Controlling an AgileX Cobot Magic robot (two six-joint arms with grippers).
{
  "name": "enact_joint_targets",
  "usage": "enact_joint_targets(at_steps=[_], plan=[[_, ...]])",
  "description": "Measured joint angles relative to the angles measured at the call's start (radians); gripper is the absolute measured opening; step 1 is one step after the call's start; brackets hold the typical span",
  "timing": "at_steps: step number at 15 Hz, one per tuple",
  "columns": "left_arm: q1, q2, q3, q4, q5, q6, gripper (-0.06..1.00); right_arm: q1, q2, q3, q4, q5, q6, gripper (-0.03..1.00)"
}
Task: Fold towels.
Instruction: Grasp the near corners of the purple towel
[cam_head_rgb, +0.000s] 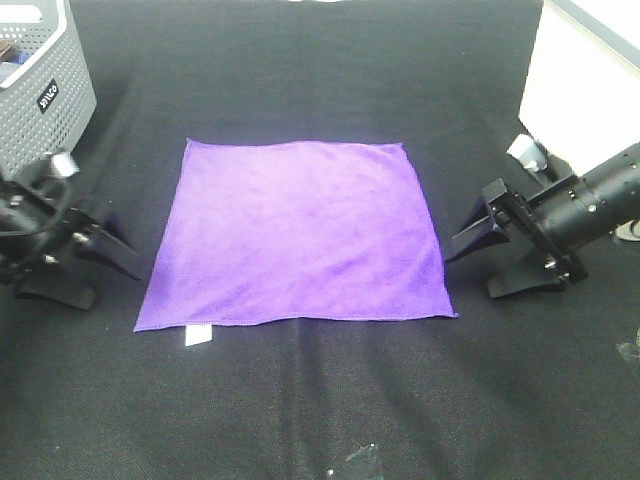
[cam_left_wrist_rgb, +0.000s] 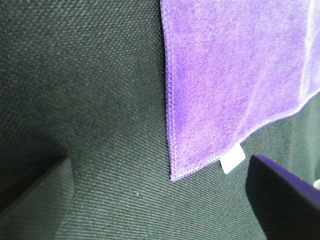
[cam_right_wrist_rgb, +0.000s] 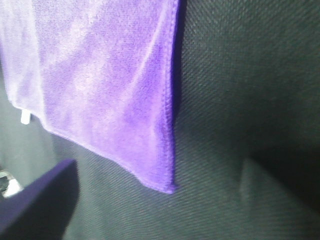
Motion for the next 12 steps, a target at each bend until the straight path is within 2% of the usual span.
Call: enact_joint_targets(at_steps=[2,6,9,12], plan=[[-0.085,0.016,-0.014,-0.012,-0.016,-0.016,0.78,0.019,0.023,0.000,0.024,0.017,0.001,0.74],[-0.216,0.089,-0.083,-0.084,0.007,-0.065,0.72,0.174,0.026,0.000,0.030,-0.047,0.001,0.63],[-0.237,0.106,-0.093,-0.104,0.010,-0.087,0.67,0.232,0.025,0.000,0.005,-0.106,0.002,0.46],[-0.237,0.111,-0.093,-0.097,-0.001,-0.090,0.51,0.234,0.025,0.000,-0.011,-0.132,0.002,0.32]])
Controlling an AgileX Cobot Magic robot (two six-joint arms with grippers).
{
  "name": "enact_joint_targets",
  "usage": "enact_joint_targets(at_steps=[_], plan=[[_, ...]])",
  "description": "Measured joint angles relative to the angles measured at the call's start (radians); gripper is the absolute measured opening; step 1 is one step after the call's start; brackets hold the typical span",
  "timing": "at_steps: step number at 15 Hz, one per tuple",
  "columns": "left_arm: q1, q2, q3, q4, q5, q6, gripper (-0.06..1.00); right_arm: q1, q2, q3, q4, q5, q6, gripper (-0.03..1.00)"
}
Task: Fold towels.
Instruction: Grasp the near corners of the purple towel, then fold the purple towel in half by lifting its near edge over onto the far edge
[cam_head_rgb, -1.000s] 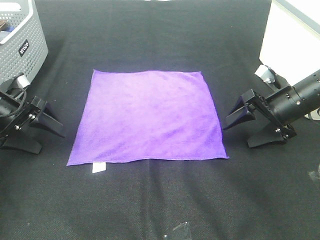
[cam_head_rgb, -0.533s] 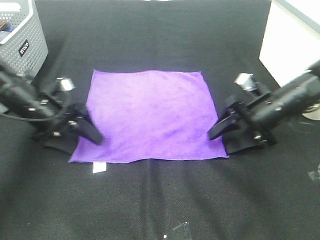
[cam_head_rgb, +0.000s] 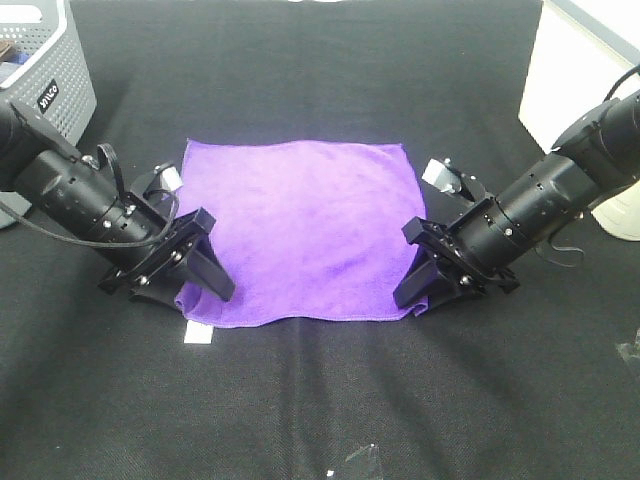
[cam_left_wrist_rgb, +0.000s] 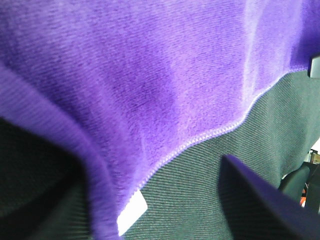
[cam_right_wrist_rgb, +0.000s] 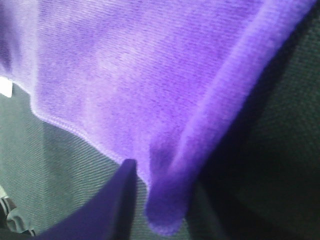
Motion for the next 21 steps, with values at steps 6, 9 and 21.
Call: enact_joint_targets(at_steps=[6,9,21], plan=[[-0.008,0.018,0.003,0.018,-0.020,0.000,0.00,0.001,0.005,0.001,-0.008,-0.023,0.000,0.01],[-0.008,0.018,0.003,0.039,0.007,0.000,0.00,0.001,0.001,0.002,-0.009,-0.017,0.012,0.01],[-0.031,-0.370,0.295,0.215,0.031,-0.195,0.00,0.024,-0.287,0.236,-0.124,0.205,0.287,0.01]])
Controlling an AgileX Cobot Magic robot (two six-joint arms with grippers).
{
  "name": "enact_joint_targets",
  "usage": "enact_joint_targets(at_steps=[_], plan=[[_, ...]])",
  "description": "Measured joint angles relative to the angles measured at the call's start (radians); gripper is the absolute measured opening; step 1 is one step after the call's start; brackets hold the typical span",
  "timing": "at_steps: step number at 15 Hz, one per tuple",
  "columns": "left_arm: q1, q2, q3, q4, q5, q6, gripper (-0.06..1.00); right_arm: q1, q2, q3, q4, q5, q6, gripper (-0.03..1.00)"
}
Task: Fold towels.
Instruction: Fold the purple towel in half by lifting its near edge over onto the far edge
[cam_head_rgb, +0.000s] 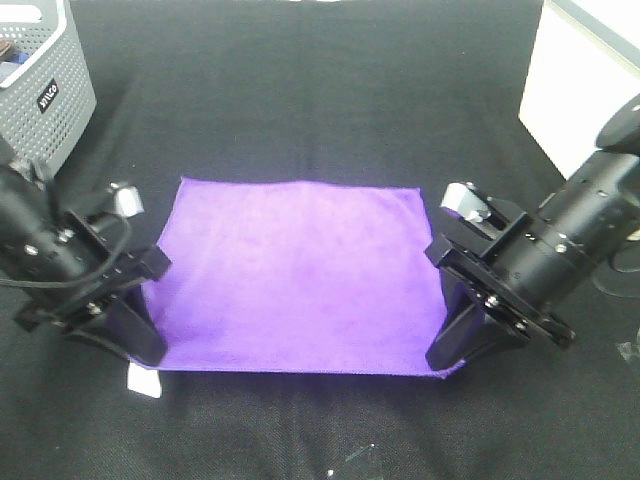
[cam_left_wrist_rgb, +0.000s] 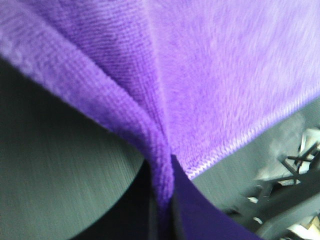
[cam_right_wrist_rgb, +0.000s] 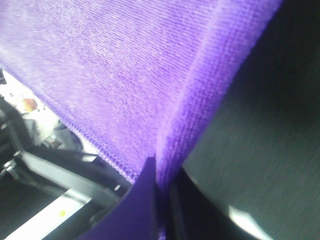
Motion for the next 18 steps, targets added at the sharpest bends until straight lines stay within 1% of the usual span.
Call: enact_joint_targets(at_steps=[1,3,4,5,7,11,12,13,14,16,18], plan=[[0.000,-0.026,0.000,0.013,0.006,-0.037,0.00,0.000,-0.020,0.004,0.000,0.007,0.005,0.01],[0.000,-0.036,0.000,0.021,0.000,-0.067,0.00,0.000,-0.027,-0.024,-0.001,0.001,0.008,0.01],[0.000,-0.036,-0.003,0.023,-0.019,-0.070,0.00,0.000,-0.027,-0.058,-0.006,-0.011,0.008,0.01],[0.000,-0.035,-0.030,0.037,-0.044,-0.073,0.00,0.000,-0.016,-0.137,-0.012,-0.018,0.008,0.01],[0.000,0.001,-0.119,0.065,-0.065,-0.074,0.00,0.000,0.043,-0.253,-0.039,-0.022,0.017,0.01],[0.002,0.156,-0.344,0.110,-0.081,-0.077,0.00,0.000,0.192,-0.497,-0.100,-0.036,0.033,0.01],[0.003,0.195,-0.401,0.121,-0.083,-0.077,0.00,-0.001,0.248,-0.597,-0.125,-0.040,0.033,0.01],[0.003,0.195,-0.401,0.121,-0.083,-0.077,0.00,-0.001,0.248,-0.597,-0.125,-0.040,0.033,0.01],[0.003,0.249,-0.467,0.127,-0.091,-0.077,0.00,-0.001,0.289,-0.663,-0.139,-0.042,0.035,0.01],[0.005,0.323,-0.555,0.141,-0.096,-0.077,0.00,-0.002,0.350,-0.761,-0.152,-0.043,0.058,0.01],[0.005,0.379,-0.635,0.148,-0.084,-0.077,0.00,-0.003,0.387,-0.826,-0.183,-0.044,0.074,0.01]])
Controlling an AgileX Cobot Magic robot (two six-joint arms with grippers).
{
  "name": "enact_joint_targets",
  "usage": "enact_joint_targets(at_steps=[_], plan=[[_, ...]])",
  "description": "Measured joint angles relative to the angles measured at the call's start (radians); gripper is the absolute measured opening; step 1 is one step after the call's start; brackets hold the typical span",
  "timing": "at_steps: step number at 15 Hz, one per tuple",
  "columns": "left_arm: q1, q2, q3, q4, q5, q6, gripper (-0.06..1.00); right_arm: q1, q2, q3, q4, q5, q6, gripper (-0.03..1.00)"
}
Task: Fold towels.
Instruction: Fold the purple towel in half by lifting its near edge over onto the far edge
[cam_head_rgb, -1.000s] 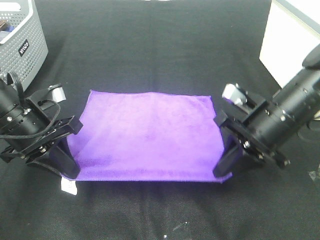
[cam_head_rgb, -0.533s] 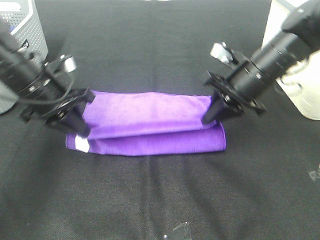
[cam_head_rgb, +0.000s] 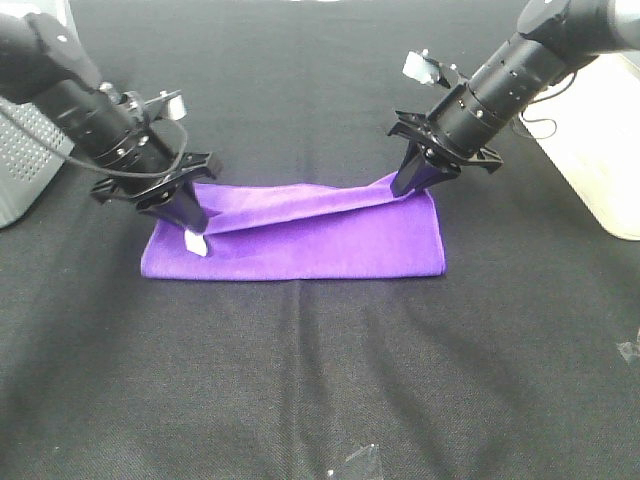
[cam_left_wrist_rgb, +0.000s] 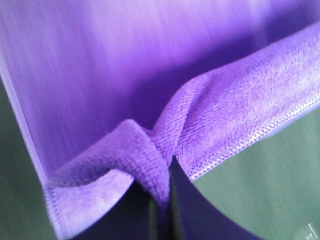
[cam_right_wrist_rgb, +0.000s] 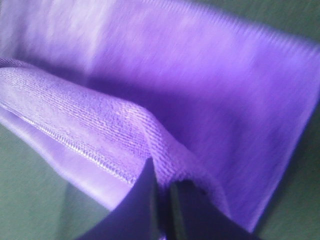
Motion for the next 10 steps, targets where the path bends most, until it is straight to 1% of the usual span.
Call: enact_joint_targets(at_steps=[2,3,7,10], plan=[[0.000,0.034,-0.080,0.001,0.005,0.000,0.00,0.000,0.025,-0.033,-0.051,-0.008,0.037,0.01],[0.000,0.043,-0.098,0.001,0.013,0.000,0.00,0.000,0.030,-0.037,-0.061,-0.021,0.039,0.01],[-0.001,0.058,-0.108,-0.007,0.007,0.000,0.00,0.000,0.030,-0.039,-0.095,-0.047,0.074,0.01],[-0.002,0.058,-0.108,-0.007,-0.007,0.000,0.00,0.001,0.030,-0.039,-0.088,-0.070,0.089,0.01]])
